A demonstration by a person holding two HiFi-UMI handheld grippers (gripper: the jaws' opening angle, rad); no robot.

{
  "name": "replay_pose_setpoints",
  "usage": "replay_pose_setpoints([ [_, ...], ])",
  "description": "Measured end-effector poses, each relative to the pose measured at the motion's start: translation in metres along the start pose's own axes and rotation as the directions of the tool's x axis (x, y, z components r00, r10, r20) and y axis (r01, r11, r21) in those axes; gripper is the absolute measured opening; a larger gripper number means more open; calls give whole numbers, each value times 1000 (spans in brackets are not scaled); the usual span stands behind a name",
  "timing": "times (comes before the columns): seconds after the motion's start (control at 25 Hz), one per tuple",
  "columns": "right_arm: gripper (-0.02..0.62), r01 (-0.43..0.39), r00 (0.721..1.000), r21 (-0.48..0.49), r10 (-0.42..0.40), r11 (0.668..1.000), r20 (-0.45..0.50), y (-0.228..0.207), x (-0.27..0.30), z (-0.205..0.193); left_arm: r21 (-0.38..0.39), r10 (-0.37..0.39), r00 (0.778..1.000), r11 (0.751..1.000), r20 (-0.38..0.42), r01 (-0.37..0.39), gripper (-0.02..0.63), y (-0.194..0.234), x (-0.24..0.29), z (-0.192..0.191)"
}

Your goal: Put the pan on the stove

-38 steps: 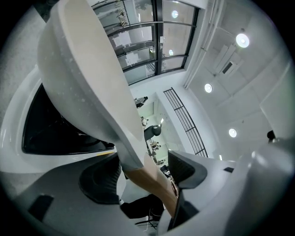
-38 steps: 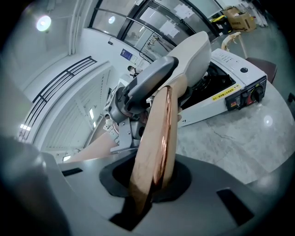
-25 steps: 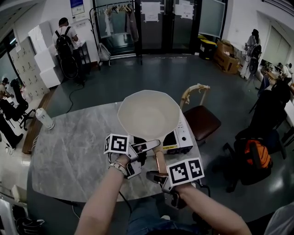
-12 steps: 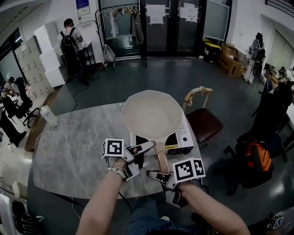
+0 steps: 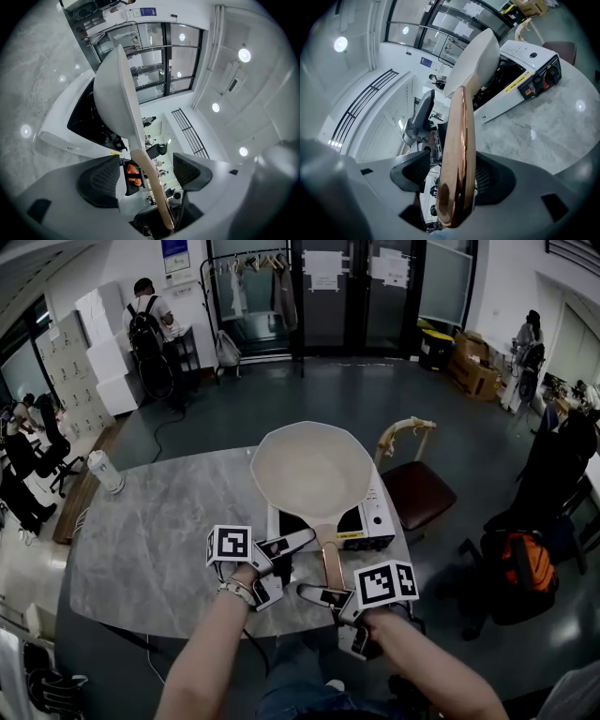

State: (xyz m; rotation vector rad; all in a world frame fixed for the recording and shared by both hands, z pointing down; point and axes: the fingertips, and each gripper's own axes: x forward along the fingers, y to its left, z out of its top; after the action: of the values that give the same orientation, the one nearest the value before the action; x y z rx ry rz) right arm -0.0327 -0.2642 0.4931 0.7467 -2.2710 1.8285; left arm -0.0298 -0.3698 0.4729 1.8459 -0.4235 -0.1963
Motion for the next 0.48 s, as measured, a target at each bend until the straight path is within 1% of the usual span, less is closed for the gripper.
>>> replay_pose_setpoints([
  [0.12,293,6,1000,6,-6,1000,7,-1,-4,1,-2,5,1000,1000,9,-5,350,-3,-3,-3],
  [0.28,302,-20,999,6,20,1000,25,0,-10,5,3,19,999,1000,36,-19,350,-4,-8,-7],
  [0.48,304,-28,999,-6,28,1000,43,2,-18,10,35,65,997,997,51,-67,350,-8,-15,-13],
])
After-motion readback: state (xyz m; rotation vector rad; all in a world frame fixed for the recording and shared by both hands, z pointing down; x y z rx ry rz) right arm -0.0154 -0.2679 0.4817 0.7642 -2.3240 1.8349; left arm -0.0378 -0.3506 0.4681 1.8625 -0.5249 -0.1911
